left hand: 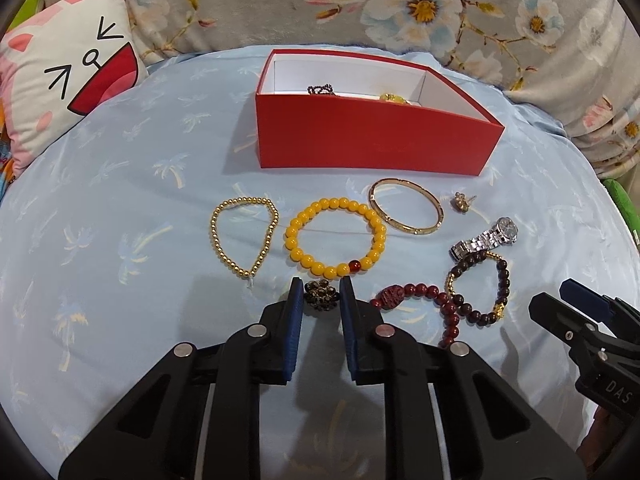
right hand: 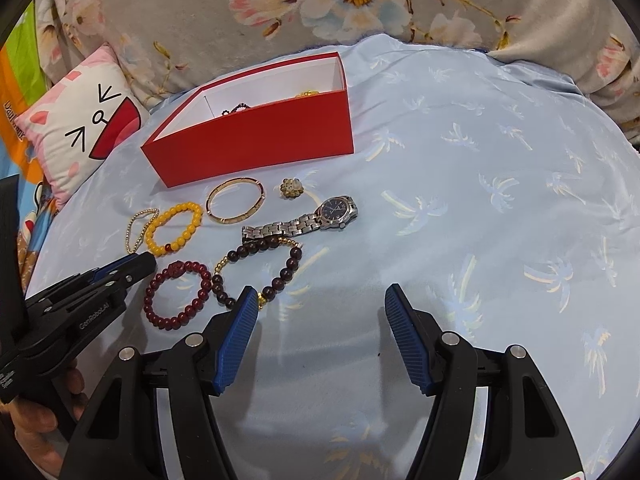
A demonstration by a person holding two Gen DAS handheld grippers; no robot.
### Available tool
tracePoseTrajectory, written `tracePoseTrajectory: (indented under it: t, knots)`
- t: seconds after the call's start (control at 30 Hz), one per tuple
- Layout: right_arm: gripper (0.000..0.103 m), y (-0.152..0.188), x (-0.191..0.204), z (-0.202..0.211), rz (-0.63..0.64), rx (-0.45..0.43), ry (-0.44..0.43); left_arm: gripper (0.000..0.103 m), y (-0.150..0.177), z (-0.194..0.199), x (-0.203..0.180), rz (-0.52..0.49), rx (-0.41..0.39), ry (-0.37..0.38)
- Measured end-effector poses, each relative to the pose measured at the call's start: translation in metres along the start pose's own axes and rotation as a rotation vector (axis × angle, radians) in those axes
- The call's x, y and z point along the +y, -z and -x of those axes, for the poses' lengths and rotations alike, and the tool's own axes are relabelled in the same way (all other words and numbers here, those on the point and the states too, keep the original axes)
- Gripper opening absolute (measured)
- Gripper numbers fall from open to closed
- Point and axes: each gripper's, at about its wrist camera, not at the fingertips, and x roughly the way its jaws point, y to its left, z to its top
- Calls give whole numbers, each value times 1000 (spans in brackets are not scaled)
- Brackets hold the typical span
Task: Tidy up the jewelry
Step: 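Withdraw both tools from the box back over the remaining jewelry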
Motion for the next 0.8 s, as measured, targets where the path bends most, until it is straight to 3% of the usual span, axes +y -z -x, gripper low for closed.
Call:
tracePoseTrajectory:
  t: [0.43, 0.8]
  knots:
    - [64, -30, -7, -16, 8, -19, 9, 18, -7, 7, 21, 35, -6, -40]
    - [62, -24, 2, -22, 28, -9, 6, 18, -5, 5, 23, 42, 2, -44]
